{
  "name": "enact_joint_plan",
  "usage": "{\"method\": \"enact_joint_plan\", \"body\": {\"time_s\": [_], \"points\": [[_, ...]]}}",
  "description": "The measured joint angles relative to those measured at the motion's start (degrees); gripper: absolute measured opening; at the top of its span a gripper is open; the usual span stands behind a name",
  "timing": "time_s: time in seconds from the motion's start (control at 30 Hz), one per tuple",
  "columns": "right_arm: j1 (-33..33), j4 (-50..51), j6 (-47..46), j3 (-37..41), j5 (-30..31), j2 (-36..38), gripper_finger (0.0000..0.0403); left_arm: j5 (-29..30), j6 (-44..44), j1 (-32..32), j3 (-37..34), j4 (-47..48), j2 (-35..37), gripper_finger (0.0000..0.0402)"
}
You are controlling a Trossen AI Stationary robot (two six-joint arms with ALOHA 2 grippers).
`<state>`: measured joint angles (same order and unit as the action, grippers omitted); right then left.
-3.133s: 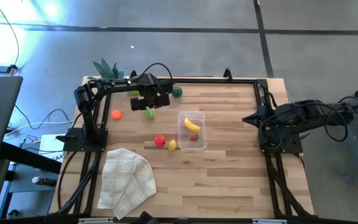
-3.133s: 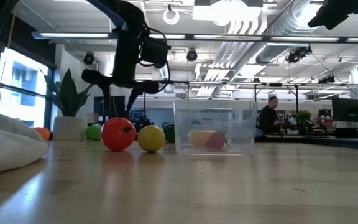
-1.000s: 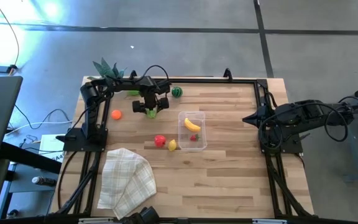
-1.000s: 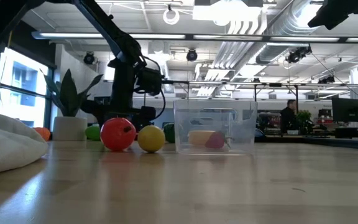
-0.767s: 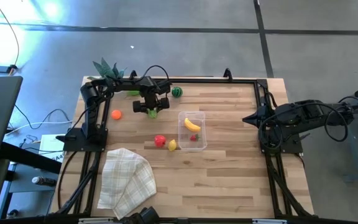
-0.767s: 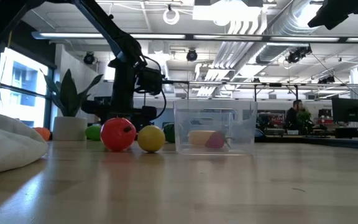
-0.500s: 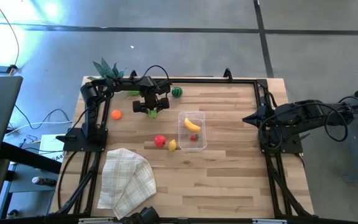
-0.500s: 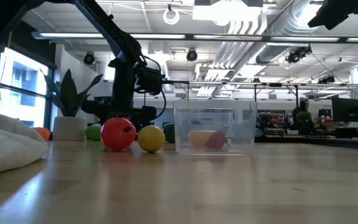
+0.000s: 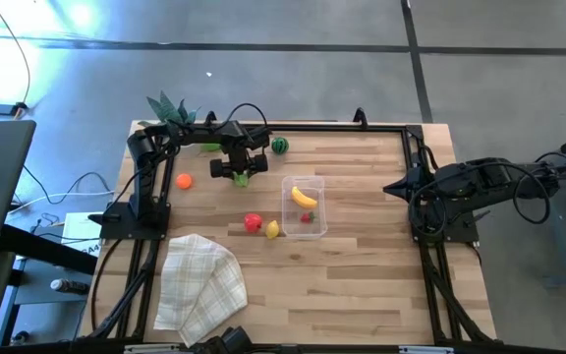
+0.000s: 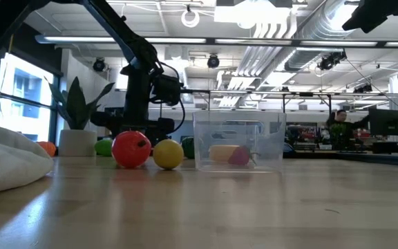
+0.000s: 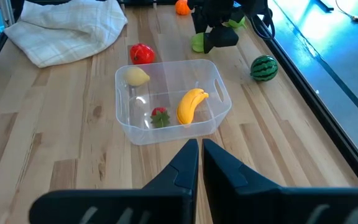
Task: Pick and placing Produce into tupperware
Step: Put the star fruit into the transparent bin
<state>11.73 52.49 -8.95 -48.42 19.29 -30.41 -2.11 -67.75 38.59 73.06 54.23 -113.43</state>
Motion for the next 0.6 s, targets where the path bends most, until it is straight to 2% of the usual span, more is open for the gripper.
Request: {"method": "enact_joint_plan", "body": {"time_s": [0.1,0.33,0.6], "points": [[0.0,0.0,0.0,0.0,0.01,0.01,0.0011,0.05,0.0,0.0,-0.02,-0.03,0.0,0.0226],[0.0,0.01,0.0,0.0,0.01,0.01,0.0011,0.2,0.0,-0.02,-0.04,-0.06,0.0,0.0204],[0.01,0.01,0.0,0.0,0.02,0.01,0.0011,0.37,0.02,0.0,-0.07,-0.26,0.0,0.0223]]}}
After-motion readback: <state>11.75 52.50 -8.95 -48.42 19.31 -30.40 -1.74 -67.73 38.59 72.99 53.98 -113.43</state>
